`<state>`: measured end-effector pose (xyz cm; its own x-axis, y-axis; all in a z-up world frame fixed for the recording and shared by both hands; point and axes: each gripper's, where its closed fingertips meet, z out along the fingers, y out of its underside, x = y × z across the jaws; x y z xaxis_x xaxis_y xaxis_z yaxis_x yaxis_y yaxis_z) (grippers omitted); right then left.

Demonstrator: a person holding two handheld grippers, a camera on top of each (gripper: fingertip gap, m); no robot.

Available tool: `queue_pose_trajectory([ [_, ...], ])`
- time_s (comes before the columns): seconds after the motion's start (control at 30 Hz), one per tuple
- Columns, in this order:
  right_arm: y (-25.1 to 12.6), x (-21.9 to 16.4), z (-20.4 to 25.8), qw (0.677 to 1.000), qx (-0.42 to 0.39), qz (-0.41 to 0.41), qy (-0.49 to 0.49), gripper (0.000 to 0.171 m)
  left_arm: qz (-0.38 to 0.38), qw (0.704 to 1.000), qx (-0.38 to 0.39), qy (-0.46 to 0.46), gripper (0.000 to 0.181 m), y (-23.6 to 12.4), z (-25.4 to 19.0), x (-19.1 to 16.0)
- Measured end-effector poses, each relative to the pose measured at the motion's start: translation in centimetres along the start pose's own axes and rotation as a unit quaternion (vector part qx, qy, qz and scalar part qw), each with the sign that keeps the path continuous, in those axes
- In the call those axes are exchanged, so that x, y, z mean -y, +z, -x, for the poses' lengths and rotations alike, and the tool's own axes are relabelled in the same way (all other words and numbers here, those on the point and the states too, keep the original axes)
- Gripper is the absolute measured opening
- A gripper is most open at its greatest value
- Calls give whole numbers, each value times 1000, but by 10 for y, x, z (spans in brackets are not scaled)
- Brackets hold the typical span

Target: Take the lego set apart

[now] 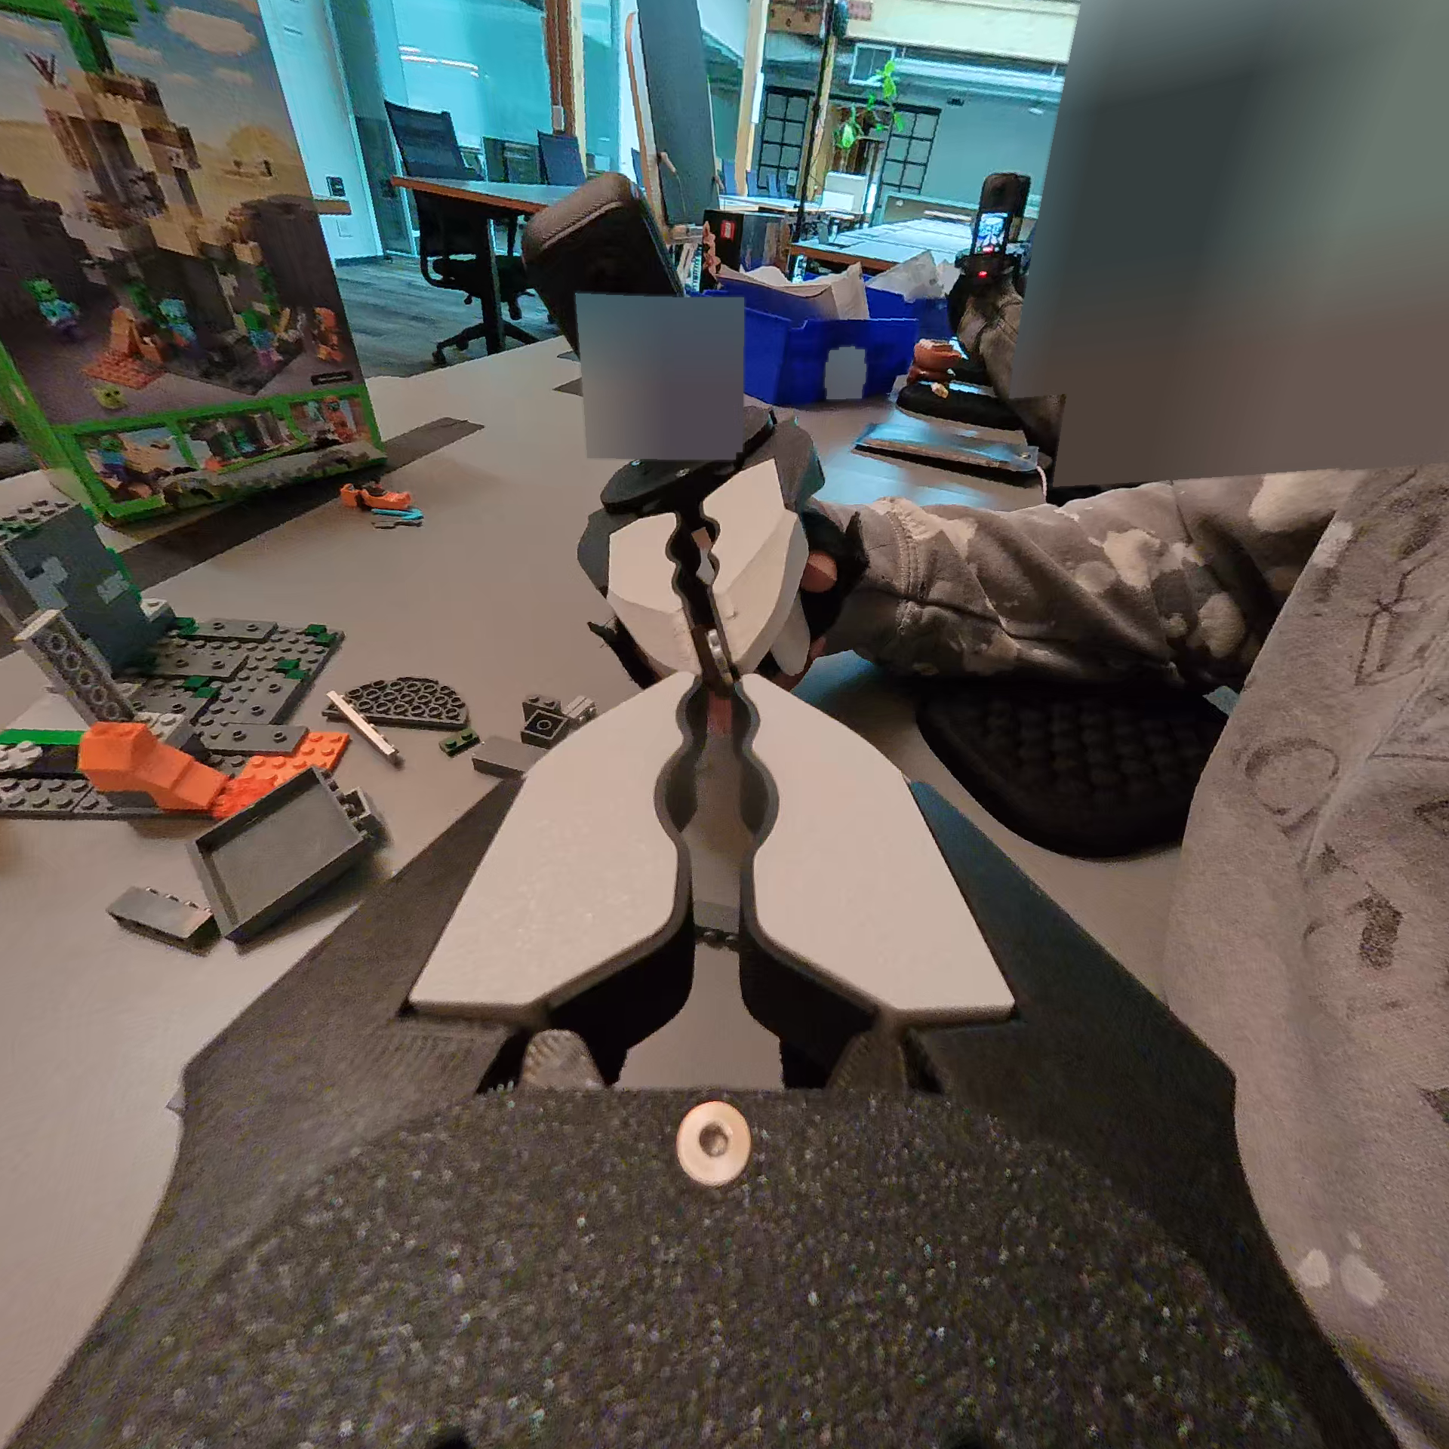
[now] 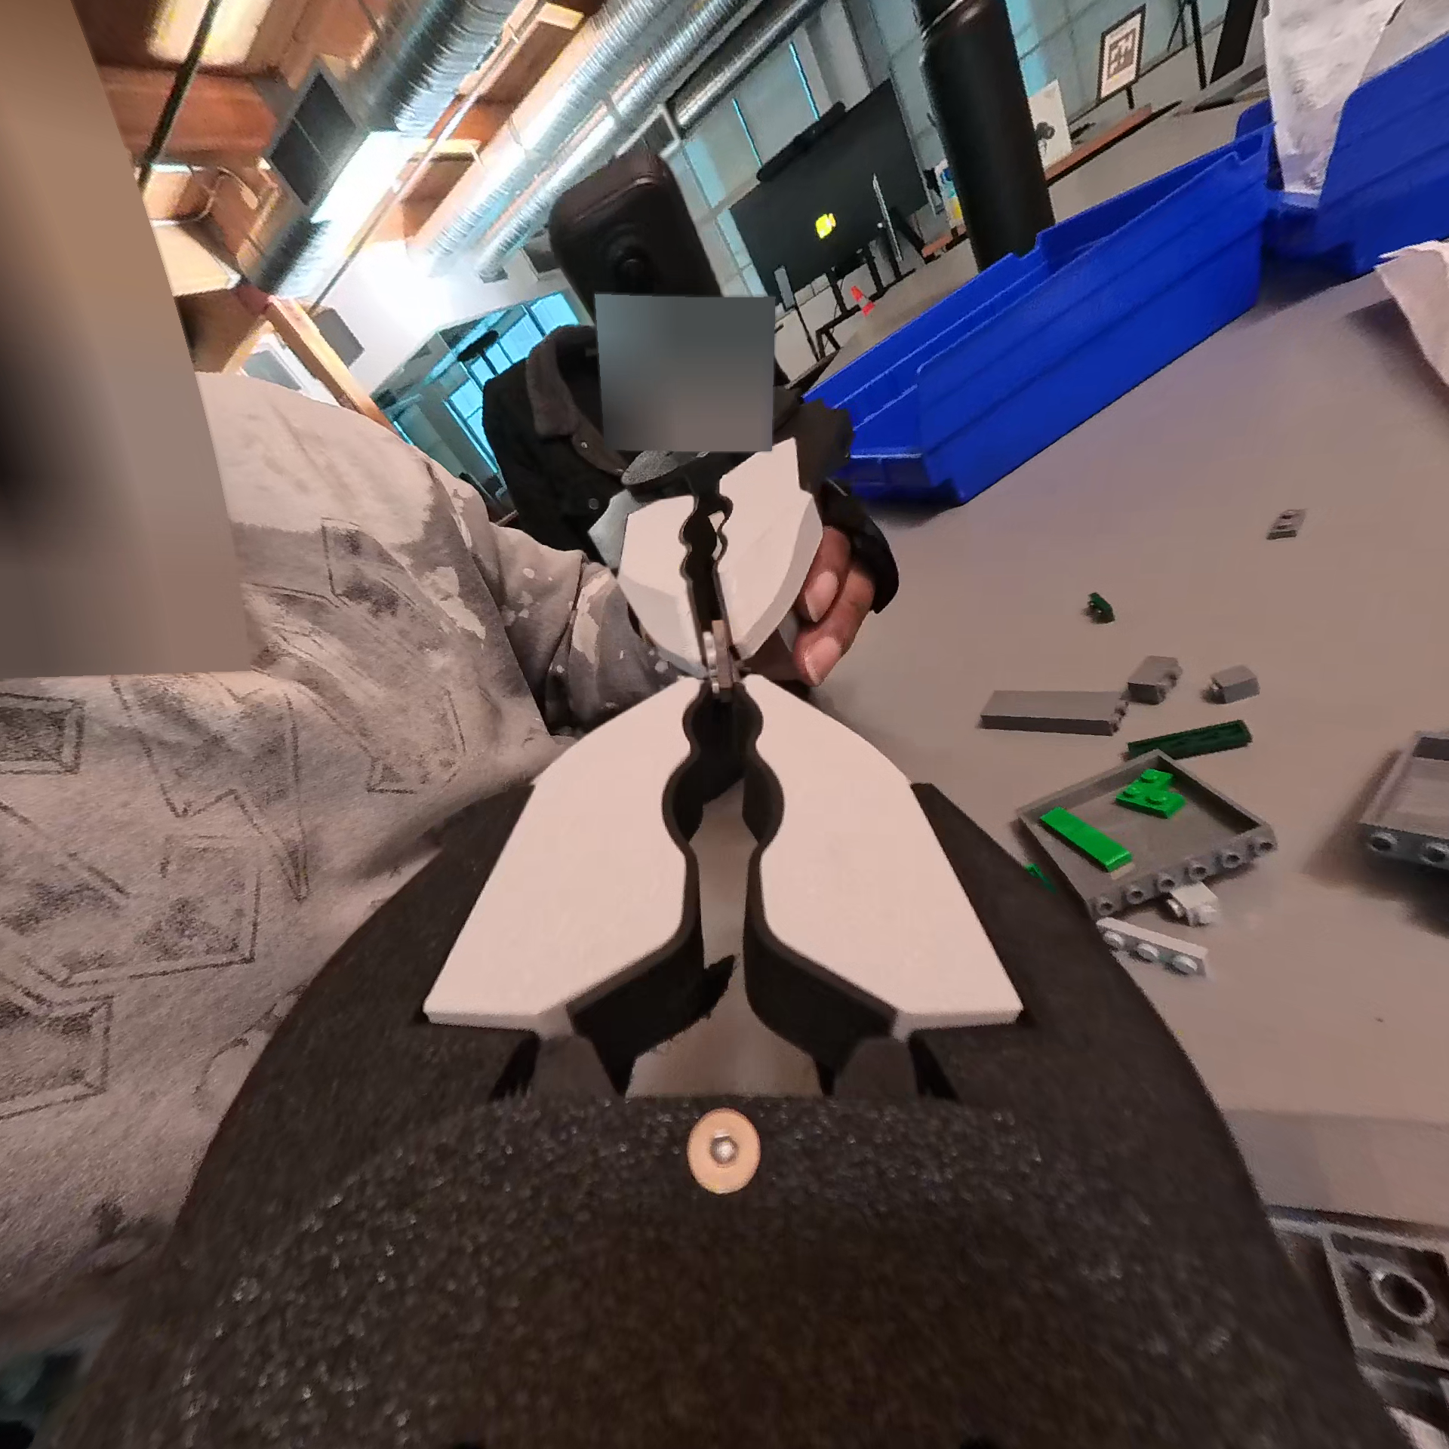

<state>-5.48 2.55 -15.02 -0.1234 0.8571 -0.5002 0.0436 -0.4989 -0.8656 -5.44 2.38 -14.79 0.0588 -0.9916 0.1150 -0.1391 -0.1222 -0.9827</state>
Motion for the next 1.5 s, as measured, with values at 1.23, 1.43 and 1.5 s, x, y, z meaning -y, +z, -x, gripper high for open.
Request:
queue_pose_trajectory([
  [1.23,10,25,-56,917,-392,-4,-75,15,80,953,257,139,3,-13,58,-9],
  [1.43,10,25,-55,918,-387,-3,-87,13,76,953,258,141,3,-13,58,-8],
  [1.5,9,26,-55,918,-387,-2,-90,13,77,953,257,142,3,-13,58,-9],
])
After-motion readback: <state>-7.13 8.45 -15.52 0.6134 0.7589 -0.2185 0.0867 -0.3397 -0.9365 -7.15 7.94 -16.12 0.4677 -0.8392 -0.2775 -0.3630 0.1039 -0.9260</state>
